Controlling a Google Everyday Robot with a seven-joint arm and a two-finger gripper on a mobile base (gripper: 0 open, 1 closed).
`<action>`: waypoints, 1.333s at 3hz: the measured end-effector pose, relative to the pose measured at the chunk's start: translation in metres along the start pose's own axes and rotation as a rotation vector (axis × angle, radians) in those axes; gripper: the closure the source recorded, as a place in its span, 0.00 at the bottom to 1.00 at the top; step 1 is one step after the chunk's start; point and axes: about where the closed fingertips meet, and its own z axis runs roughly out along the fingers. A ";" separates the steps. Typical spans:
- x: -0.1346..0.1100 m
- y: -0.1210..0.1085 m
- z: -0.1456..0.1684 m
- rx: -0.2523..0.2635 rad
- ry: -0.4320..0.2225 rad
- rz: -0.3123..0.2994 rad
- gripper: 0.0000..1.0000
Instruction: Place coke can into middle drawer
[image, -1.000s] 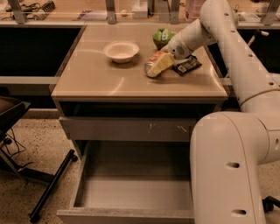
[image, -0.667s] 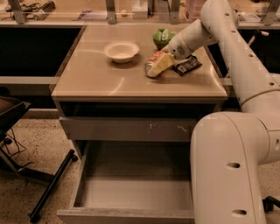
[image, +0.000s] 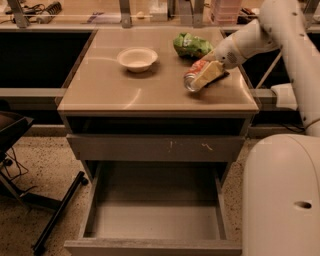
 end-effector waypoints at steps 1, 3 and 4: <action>0.044 0.015 -0.079 0.007 -0.074 0.019 1.00; 0.146 0.045 -0.205 0.077 -0.179 0.140 1.00; 0.146 0.040 -0.205 0.093 -0.187 0.143 1.00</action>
Offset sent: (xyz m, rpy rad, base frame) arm -0.1518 -0.2760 0.0573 0.2203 0.0117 -0.1810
